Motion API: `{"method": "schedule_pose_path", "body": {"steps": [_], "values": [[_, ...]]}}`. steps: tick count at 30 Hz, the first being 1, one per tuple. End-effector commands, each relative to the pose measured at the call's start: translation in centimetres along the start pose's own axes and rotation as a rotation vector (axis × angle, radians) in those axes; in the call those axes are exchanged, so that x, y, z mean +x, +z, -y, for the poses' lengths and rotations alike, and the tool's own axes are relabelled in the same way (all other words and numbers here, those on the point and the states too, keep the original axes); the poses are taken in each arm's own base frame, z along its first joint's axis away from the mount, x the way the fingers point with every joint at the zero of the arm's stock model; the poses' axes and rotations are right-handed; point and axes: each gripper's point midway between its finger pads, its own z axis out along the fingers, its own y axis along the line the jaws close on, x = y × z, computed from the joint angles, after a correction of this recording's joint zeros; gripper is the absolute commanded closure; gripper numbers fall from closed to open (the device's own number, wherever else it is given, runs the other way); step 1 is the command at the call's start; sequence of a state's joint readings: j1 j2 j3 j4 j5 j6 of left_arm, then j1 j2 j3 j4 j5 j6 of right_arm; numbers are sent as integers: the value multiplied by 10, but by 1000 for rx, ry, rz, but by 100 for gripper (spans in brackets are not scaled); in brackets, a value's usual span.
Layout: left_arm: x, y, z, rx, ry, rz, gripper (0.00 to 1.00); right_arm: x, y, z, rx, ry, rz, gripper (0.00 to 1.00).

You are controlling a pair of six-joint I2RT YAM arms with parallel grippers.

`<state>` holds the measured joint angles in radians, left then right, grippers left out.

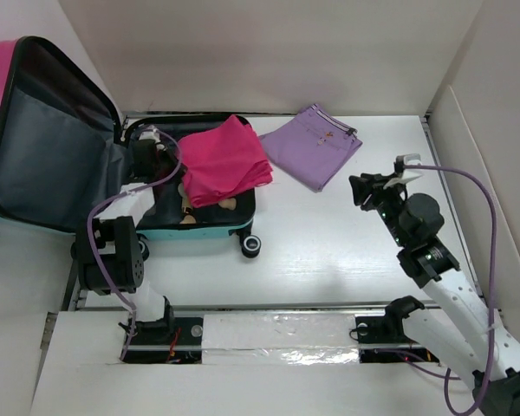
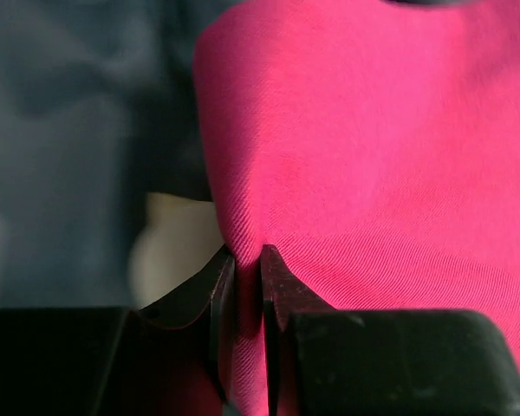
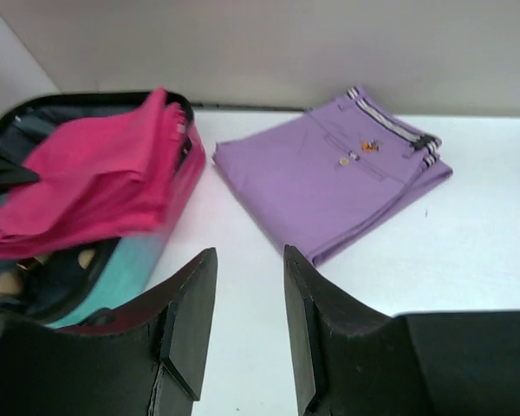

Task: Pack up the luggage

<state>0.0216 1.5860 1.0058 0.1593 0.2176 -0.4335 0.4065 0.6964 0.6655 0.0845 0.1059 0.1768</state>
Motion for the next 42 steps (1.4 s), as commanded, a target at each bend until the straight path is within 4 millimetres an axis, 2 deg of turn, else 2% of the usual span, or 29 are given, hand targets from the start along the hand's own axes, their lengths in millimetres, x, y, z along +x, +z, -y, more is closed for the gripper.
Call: {"method": "schedule_pose_path", "body": {"steps": [1, 3, 12, 13, 14, 16, 17, 18, 19, 20, 21, 22, 23, 24, 25, 26, 27, 28, 30, 31, 32, 34, 35, 36, 37, 38, 39, 42], "values": [[-37, -3, -43, -68, 13, 102, 100, -6, 10, 4, 7, -26, 31, 57], [-38, -1, -60, -115, 3, 98, 100, -3, 13, 6, 12, -29, 20, 57], [-65, -12, -95, -346, 21, 152, 100, 8, 20, 9, 23, -44, -8, 56], [-66, -16, -95, -355, 21, 151, 76, 8, 21, 13, 37, -47, -10, 56], [-74, -21, -90, -346, 25, 173, 59, 12, 23, 15, 43, -48, -21, 57], [-82, -28, -73, -317, 40, 206, 37, 16, 26, 17, 54, -49, -33, 70], [-94, -39, -59, -296, 47, 249, 28, 22, 30, 18, 61, -51, -52, 76], [-96, -42, -42, -271, 57, 265, 27, 26, 32, 20, 68, -53, -63, 92], [-104, -48, -28, -240, 60, 296, 27, 30, 34, 22, 76, -54, -75, 97], [-114, -62, -7, -193, 66, 343, 28, 33, 36, 26, 92, -57, -85, 100], [-113, -66, 25, -123, 91, 368, 28, 43, 42, 30, 110, -61, -117, 100], [-113, -72, 45, -82, 108, 389, 29, 49, 44, 33, 121, -63, -138, 100], [-118, -86, 70, -30, 128, 425, 36, 54, 47, 34, 130, -65, -154, 100], [-115, -91, 89, 0, 144, 437, 42, 64, 53, 40, 150, -64, -185, 92], [-98, -96, 131, 88, 190, 423, 48, 68, 56, 42, 160, -59, -194, 86], [-95, -103, 156, 136, 208, 429, 71, 73, 59, 42, 161, -55, -204, 78], [-87, -105, 173, 164, 222, 422, 82, 78, 63, 47, 173, -53, -216, 63], [-61, -108, 205, 227, 258, 378, 98, 92, 71, 54, 188, -39, -251, 54], [-42, -107, 234, 258, 279, 355, 100, 108, 81, 65, 212, -12, -301, 34], [-33, -108, 250, 295, 282, 352, 100, 124, 94, 79, 228, 24, -337, 31], [-9, -106, 270, 338, 286, 315, 100, 133, 100, 87, 235, 50, -356, 29], [9, -106, 290, 384, 274, 299, 100, 147, 112, 109, 264, 127, -390, 29], [36, -109, 305, 424, 289, 264, 100, 162, 126, 115, 254, 158, -429, 29], [46, -112, 312, 426, 299, 273, 100, 167, 131, 121, 266, 185, -443, 28], [54, -118, 321, 441, 309, 290, 100, 171, 138, 119, 237, 224, -461, 28], [67, -120, 327, 442, 331, 288, 100, 165, 149, 121, 218, 233, -451, 28], [85, -129, 337, 453, 354, 284, 100, 180, 153, 128, 225, 254, -485, 28], [110, -128, 341, 473, 372, 245, 100, 188, 170, 123, 196, 336, -480, 29]]}}
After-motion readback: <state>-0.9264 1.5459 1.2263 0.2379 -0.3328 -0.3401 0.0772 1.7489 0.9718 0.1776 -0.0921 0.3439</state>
